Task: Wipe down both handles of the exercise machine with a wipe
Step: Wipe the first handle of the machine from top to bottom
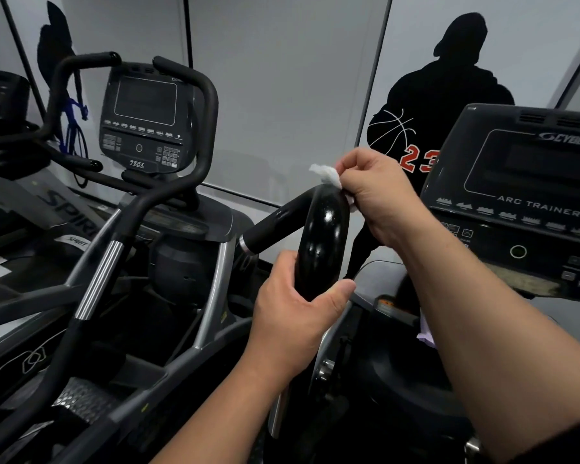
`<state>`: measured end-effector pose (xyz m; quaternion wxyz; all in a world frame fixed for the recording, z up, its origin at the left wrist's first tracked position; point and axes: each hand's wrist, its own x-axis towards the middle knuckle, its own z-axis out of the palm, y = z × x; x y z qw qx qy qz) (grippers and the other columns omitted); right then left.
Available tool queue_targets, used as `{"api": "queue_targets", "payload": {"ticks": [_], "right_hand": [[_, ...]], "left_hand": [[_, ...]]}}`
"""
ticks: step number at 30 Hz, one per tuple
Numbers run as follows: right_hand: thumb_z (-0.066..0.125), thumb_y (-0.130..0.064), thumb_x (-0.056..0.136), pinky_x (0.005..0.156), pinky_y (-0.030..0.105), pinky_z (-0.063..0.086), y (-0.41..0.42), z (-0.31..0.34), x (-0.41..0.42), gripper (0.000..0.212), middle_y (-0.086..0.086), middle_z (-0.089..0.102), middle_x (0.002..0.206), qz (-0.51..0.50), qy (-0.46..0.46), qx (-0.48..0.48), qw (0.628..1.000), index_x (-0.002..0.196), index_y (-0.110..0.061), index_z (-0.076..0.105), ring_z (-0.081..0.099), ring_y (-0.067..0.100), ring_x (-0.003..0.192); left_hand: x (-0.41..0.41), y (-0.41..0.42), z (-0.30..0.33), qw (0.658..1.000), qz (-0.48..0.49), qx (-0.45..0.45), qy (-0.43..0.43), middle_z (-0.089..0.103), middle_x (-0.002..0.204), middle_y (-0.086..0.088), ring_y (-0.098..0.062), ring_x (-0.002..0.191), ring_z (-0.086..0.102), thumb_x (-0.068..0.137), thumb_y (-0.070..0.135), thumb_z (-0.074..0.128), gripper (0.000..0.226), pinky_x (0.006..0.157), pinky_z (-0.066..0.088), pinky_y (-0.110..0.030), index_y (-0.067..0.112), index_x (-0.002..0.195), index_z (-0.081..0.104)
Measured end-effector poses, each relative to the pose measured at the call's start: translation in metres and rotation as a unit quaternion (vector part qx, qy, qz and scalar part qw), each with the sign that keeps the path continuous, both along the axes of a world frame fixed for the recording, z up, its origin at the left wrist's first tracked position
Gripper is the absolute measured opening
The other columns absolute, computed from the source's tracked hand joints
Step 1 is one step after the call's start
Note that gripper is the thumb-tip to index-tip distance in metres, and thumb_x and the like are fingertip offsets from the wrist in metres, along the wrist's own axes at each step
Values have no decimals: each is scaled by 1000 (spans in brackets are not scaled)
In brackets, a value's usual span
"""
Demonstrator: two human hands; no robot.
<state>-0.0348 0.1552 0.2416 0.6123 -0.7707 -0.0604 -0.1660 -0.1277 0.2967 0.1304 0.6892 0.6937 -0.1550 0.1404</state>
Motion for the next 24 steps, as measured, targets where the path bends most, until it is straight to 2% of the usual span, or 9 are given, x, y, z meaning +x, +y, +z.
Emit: {"api": "queue_targets", "payload": {"ticks": [3,5,7,10,13,16,18,20,24], "right_hand": [[49,11,78,46,26,33,4,8,4,26,6,55,60,-3,30,-70,997,77,-9,64,44,15,48],[49,11,75,46,22,37,11,17,2,28,3,56,58,0,16,-118,993,74,-10,67,49,14,50],[49,11,74,52,23,42,16,23,2,30,5,60,62,15,16,-136,990,73,-11,69,54,16,57],[50,8,76,57,25,41,16,25,3,26,6,59,66,4,39,-157,987,77,-9,70,52,17,62],[50,8,76,47,17,40,26,31,-3,27,2,58,60,26,45,-225,973,79,-7,73,49,11,50],[51,7,76,50,19,39,30,35,-2,27,3,58,62,15,44,-252,967,82,-5,75,48,11,52],[51,5,77,52,21,40,31,37,0,27,3,59,65,-7,37,-287,957,82,-8,74,51,14,57],[52,3,77,51,21,41,35,40,-1,27,1,61,65,-5,31,-353,935,79,-12,74,53,14,58],[54,1,78,55,24,42,31,49,4,23,4,63,69,-29,44,-417,907,78,-14,72,55,20,65]], "left_hand": [[-1,0,0,1000,-5,1,5,66,81,11,-4,73,63,66,57,74,40,68,55,-21,30,91,59],[-1,1,1,1000,-6,1,7,67,82,12,-4,74,64,65,57,74,40,67,55,-21,31,92,60],[0,1,0,1000,-1,1,10,67,80,13,-3,72,64,64,57,74,40,66,54,-20,31,90,59],[-1,1,1,1000,-3,11,13,66,77,14,-1,69,62,64,56,76,37,63,52,-18,34,88,58],[-1,3,3,999,-15,16,25,71,85,7,-10,78,69,64,58,77,39,71,61,-34,37,91,58],[0,4,2,999,-22,14,31,73,88,2,-20,85,72,65,57,81,40,78,60,-50,38,92,59],[-1,5,2,999,-23,15,29,72,86,3,-18,83,71,65,56,80,39,78,61,-47,37,91,58],[-2,5,3,999,-18,21,25,71,83,5,-14,77,69,65,57,79,38,73,60,-39,36,88,57],[-4,5,2,999,-9,36,32,70,85,4,-12,77,68,65,59,76,39,72,60,-38,37,87,55]]}}
